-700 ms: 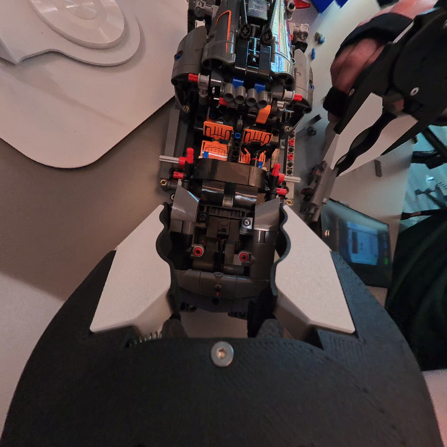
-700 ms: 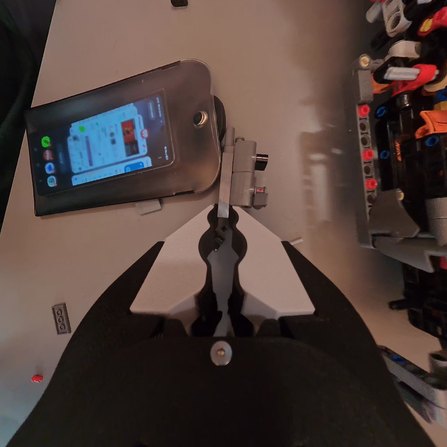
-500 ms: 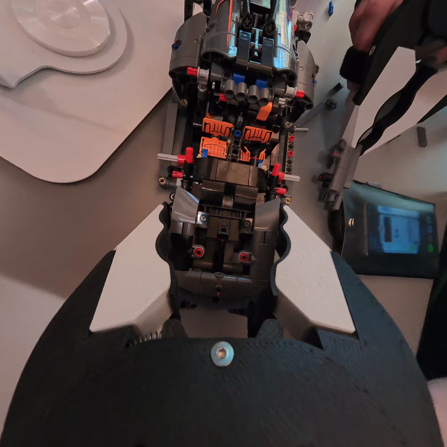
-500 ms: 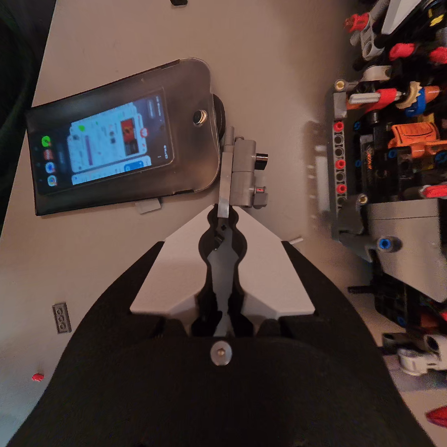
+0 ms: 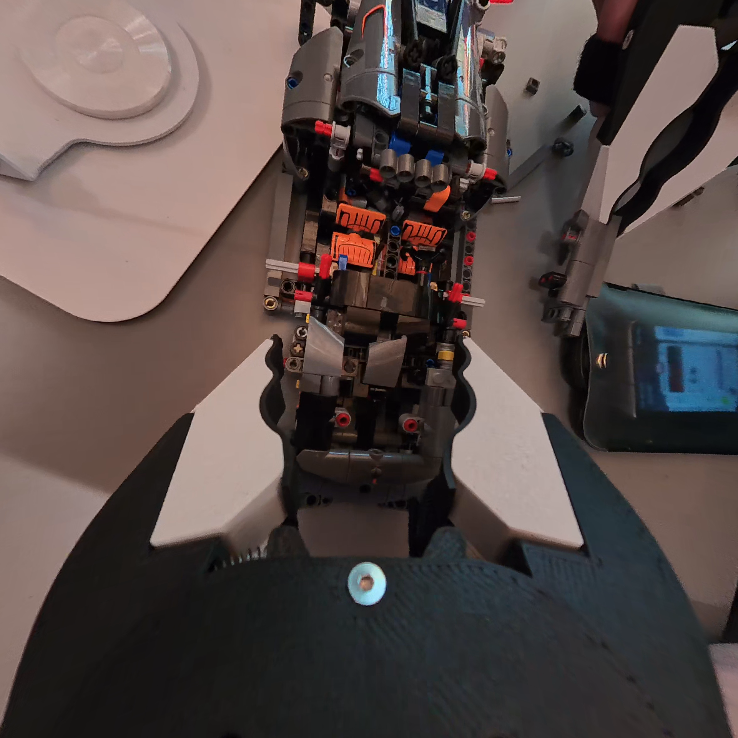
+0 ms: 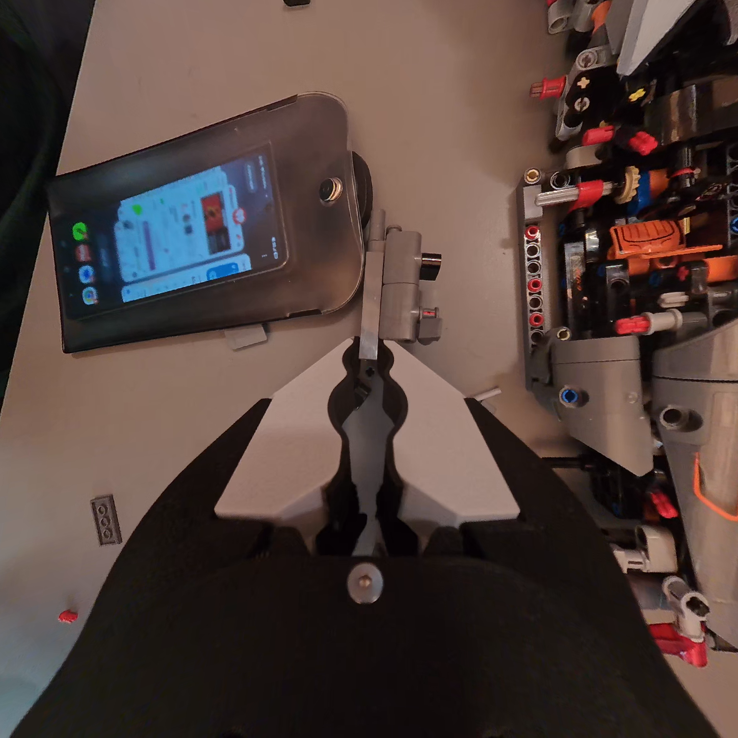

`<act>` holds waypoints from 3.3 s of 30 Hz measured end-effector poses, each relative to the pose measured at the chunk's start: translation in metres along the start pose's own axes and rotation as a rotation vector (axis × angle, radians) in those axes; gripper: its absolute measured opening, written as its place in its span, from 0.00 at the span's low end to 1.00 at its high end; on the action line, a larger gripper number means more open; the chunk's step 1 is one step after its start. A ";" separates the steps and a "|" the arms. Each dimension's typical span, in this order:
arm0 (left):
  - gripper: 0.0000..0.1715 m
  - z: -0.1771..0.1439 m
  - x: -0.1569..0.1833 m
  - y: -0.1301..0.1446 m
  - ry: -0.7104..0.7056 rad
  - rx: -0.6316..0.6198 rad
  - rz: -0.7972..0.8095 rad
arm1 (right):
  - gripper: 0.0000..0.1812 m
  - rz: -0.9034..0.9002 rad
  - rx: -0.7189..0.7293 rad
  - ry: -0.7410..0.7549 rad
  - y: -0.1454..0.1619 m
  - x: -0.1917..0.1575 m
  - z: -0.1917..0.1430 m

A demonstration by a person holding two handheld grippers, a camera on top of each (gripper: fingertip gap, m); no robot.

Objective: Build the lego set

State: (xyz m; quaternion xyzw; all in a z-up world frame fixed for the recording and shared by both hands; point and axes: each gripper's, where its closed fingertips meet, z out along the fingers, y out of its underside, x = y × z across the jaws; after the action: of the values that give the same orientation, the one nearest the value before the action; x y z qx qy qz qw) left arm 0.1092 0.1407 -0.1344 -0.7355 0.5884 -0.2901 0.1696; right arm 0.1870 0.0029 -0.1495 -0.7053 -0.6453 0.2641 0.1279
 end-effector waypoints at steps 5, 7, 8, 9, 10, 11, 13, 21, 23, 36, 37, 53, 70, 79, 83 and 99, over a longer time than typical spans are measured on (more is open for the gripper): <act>0.50 -0.002 0.003 0.001 -0.030 -0.026 0.050 | 0.03 0.001 0.002 0.002 0.000 0.000 -0.001; 0.50 -0.004 0.005 0.002 -0.038 -0.041 0.064 | 0.03 0.001 0.003 0.001 0.000 0.000 -0.001; 0.50 -0.005 0.005 0.003 -0.046 -0.044 0.066 | 0.03 0.001 0.002 0.002 0.000 0.000 -0.001; 0.50 -0.008 0.005 0.002 -0.052 -0.038 0.068 | 0.03 0.002 0.002 0.000 0.000 0.000 -0.001; 0.49 -0.011 0.004 0.000 -0.057 -0.030 0.069 | 0.03 0.003 0.002 -0.001 0.000 0.000 -0.001; 0.47 -0.014 0.004 0.000 -0.067 -0.024 0.072 | 0.03 0.004 0.001 -0.001 0.001 0.000 -0.001; 0.43 -0.021 0.002 -0.001 -0.090 -0.016 0.079 | 0.03 0.005 0.001 -0.003 0.001 0.000 0.000; 0.21 -0.030 0.015 -0.007 -0.150 -0.071 0.180 | 0.03 0.010 -0.002 -0.008 0.002 0.000 0.002; 0.19 -0.024 0.017 -0.004 -0.166 -0.127 0.203 | 0.03 0.010 -0.005 -0.008 0.002 0.000 0.002; 0.08 -0.009 0.006 0.001 -0.190 -0.194 0.156 | 0.03 0.005 -0.005 -0.007 0.002 0.000 0.002; 0.08 -0.009 0.005 0.001 -0.192 -0.196 0.156 | 0.03 0.005 -0.006 -0.007 0.002 0.000 0.002; 0.08 -0.015 0.032 0.000 -0.226 -0.232 0.170 | 0.03 0.006 -0.006 -0.010 0.002 0.000 0.003; 0.17 -0.018 0.034 -0.001 -0.276 -0.177 0.202 | 0.03 0.003 -0.009 -0.006 0.003 0.000 0.002; 0.10 -0.030 0.041 0.001 -0.316 -0.120 0.279 | 0.03 0.003 -0.011 -0.006 0.003 0.001 0.002; 0.10 -0.028 0.045 -0.002 -0.355 -0.105 0.345 | 0.03 0.005 -0.012 -0.008 0.003 0.001 0.003; 0.04 -0.022 0.039 0.010 -0.391 -0.120 0.376 | 0.03 0.004 -0.014 -0.008 0.003 0.000 0.002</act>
State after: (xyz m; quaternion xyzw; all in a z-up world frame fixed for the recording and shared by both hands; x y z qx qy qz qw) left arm 0.0930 0.1030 -0.1143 -0.6642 0.6866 -0.0707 0.2870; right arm 0.1885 0.0025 -0.1534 -0.7065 -0.6463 0.2624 0.1198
